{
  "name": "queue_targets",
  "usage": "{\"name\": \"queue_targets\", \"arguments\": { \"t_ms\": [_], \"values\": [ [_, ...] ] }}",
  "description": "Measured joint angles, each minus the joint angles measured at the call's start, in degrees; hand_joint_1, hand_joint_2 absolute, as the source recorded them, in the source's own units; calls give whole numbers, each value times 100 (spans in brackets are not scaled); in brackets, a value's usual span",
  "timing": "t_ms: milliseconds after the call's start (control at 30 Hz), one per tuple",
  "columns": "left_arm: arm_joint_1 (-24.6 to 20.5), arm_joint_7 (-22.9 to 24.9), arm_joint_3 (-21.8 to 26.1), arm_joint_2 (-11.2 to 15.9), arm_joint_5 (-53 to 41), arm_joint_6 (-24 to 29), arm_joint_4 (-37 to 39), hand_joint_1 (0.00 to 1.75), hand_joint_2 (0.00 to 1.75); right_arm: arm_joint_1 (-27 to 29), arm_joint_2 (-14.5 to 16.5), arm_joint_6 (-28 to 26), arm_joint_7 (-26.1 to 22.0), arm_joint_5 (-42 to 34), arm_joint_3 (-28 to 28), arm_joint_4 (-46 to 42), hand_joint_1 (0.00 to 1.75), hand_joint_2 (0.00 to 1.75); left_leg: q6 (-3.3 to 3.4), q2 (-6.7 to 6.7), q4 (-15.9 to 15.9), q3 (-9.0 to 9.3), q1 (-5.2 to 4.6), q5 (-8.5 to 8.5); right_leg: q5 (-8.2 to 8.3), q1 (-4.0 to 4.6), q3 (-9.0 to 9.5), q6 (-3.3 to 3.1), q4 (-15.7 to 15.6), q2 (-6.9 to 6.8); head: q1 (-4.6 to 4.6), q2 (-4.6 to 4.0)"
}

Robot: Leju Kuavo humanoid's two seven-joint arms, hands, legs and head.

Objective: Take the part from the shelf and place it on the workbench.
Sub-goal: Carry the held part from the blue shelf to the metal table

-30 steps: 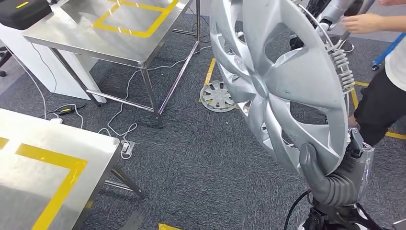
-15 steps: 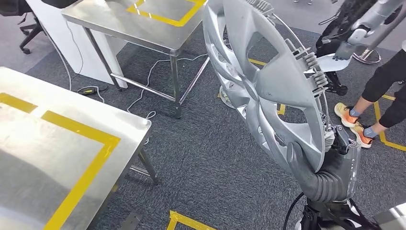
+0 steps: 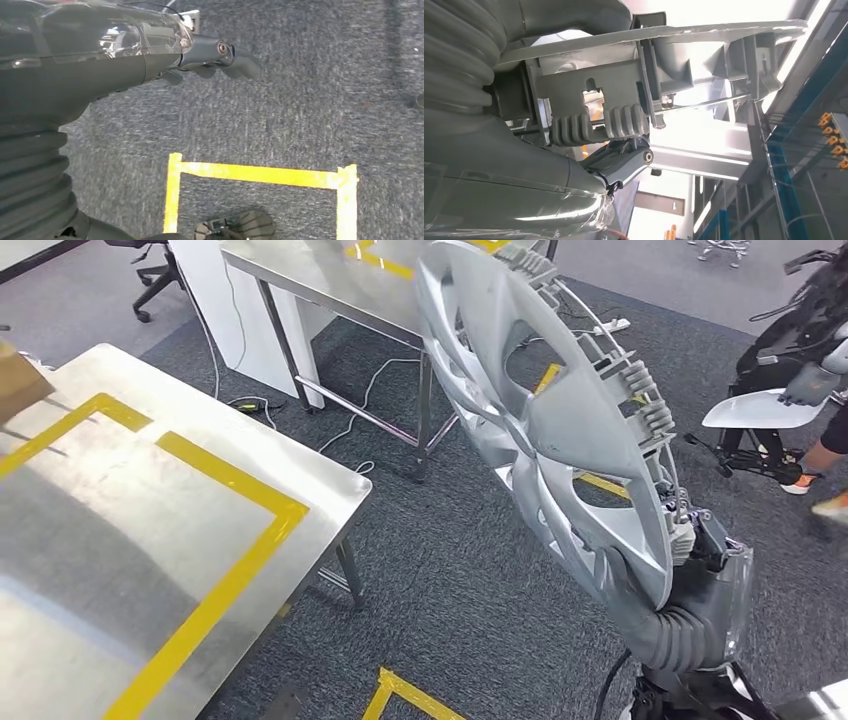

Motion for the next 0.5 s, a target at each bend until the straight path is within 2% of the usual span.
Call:
{"name": "queue_targets", "arguments": {
  "t_ms": [33,67,100,133,167,200,233,267,300,333,400,433,500],
  "values": [
    [-7,5,-7,2,-7,-1,0,0,175,6,1,2,-1,0,3,-6,175,175,-47,124,278,-155,19,-159,6,-12,21,16,-54,-77,-14,0],
    [-10,11,-12,3,-11,-2,0,0,175,19,1,2,-1,0,4,-10,175,175,-104,153,605,-327,55,-309,6,-28,22,31,-65,-154,-27,0],
    [-7,21,-14,6,-13,-6,1,0,175,32,0,2,-1,-2,5,-6,175,175,-162,155,879,-470,93,-391,-8,-50,20,59,-49,-239,-28,1],
    [0,33,-16,10,-13,-11,1,0,175,45,1,2,0,-3,6,0,175,175,-221,161,1016,-546,131,-381,-33,-77,17,96,-21,-319,-28,1],
    [8,43,-17,16,-13,-16,2,0,175,54,0,2,1,-4,8,4,175,175,-286,189,960,-520,167,-270,-68,-113,13,148,23,-396,-28,1],
    [14,52,-17,25,-14,-21,2,0,175,60,-1,4,1,-5,9,8,175,175,-356,270,720,-392,204,-84,-116,-153,5,212,93,-468,-29,1],
    [13,60,-20,30,-14,-27,2,0,175,61,0,7,1,-6,12,8,175,175,-432,443,432,-239,217,51,-179,-183,-10,286,184,-531,-33,1],
    [9,67,-25,30,-15,-32,0,0,175,62,0,11,1,-8,13,7,175,175,-461,615,186,-111,222,150,-253,-197,-34,362,298,-586,-47,1],
    [6,74,-33,32,-16,-35,-1,0,175,64,1,16,1,-9,12,5,175,175,-423,743,46,-40,213,176,-316,-198,-56,418,396,-631,-48,1],
    [5,81,-44,34,-16,-39,-2,0,175,68,2,24,1,-9,12,4,175,175,-350,810,24,-37,184,138,-359,-189,-68,455,463,-677,-36,1],
    [9,89,-62,49,-16,-39,-2,0,175,76,4,32,1,-9,12,4,175,175,-161,686,58,-70,157,130,-392,-201,-61,480,505,-776,3,1],
    [8,91,-68,55,-15,-39,-2,0,175,78,4,35,1,-9,13,5,175,175,-113,615,57,-81,147,138,-436,-222,-57,493,524,-753,21,1],
    [-4,93,-74,67,-15,-39,-3,0,175,91,3,35,1,-9,10,3,175,175,-40,451,49,-94,139,168,-696,-256,-148,501,814,-507,37,1]
  ]
}}
